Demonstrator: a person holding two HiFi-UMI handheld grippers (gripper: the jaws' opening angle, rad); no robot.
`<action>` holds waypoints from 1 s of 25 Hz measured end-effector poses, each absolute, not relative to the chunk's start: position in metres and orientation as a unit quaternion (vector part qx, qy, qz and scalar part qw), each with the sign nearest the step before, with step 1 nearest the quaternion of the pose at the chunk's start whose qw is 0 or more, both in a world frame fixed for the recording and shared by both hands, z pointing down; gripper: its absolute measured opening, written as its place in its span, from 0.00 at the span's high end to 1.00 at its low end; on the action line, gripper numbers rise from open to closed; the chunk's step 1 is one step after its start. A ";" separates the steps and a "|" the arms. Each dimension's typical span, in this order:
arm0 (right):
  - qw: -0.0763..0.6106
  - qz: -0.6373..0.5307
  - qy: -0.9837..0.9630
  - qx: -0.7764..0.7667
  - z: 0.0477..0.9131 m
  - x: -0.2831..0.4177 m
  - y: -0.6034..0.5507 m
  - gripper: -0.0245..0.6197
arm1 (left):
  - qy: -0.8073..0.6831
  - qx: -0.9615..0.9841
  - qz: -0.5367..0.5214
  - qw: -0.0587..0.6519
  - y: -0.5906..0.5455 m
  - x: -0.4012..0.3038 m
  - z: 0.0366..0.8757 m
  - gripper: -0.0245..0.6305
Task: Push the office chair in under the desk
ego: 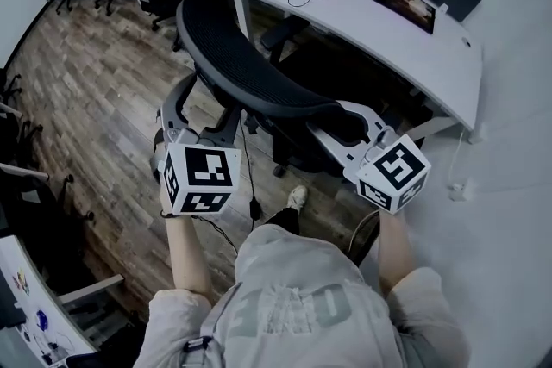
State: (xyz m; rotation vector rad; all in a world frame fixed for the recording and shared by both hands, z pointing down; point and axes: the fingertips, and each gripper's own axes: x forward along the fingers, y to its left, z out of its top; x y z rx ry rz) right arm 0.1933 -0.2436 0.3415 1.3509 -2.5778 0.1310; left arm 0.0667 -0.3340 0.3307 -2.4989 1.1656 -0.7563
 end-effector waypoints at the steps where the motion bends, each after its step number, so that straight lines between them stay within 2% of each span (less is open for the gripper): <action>1: 0.114 0.047 -0.879 0.460 0.342 0.202 -0.251 0.77 | 0.403 -0.865 -0.266 0.140 -0.342 0.076 0.332 0.46; 25: 0.128 0.034 -0.914 0.384 0.343 0.380 -0.389 0.78 | 0.438 -0.837 -0.301 0.128 -0.484 0.259 0.336 0.46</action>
